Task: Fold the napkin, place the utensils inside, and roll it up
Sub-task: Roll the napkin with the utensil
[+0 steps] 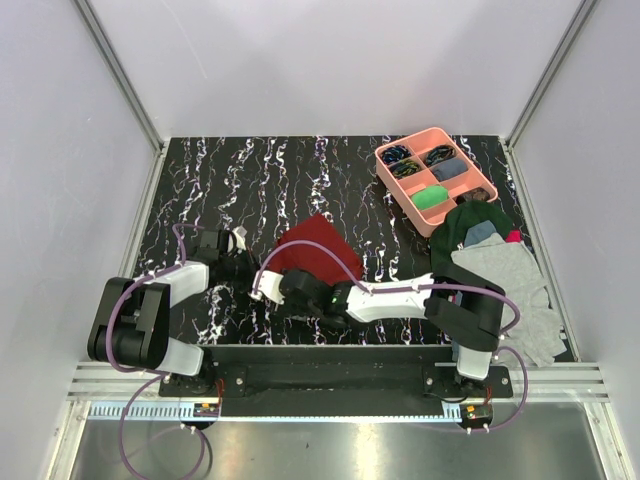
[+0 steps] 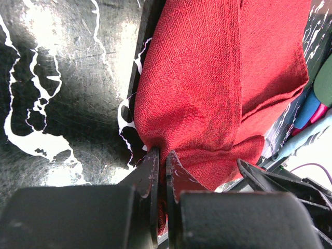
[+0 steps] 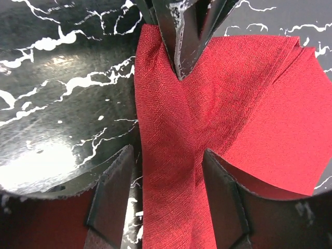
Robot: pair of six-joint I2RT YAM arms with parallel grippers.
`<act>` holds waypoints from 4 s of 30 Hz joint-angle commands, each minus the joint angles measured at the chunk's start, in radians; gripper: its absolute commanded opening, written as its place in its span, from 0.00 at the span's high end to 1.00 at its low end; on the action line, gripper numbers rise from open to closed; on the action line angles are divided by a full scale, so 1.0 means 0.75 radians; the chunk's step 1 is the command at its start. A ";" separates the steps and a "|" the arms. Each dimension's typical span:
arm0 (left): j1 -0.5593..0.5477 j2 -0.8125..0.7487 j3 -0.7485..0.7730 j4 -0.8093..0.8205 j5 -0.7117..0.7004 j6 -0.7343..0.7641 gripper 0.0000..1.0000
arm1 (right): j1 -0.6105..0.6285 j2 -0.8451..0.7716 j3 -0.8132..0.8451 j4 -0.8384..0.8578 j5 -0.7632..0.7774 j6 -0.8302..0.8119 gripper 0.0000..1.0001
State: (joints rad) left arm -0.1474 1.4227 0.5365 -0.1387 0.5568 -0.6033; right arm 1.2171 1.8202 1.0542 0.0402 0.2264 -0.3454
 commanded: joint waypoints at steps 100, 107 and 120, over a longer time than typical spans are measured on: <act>-0.180 0.071 0.111 -0.038 -0.256 0.064 1.00 | -0.297 -0.423 -0.103 -0.350 -0.523 0.442 0.34; -0.180 0.071 0.115 -0.038 -0.241 0.064 1.00 | -0.297 -0.349 -0.115 -0.338 -0.482 0.434 0.35; -0.180 0.071 0.125 -0.050 -0.231 0.074 1.00 | -0.295 -0.247 -0.117 -0.311 -0.419 0.412 0.35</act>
State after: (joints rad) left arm -0.2794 1.4616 0.6056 -0.1432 0.3820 -0.5728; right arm 0.9936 1.6199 0.9604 -0.2272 -0.1417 -0.0261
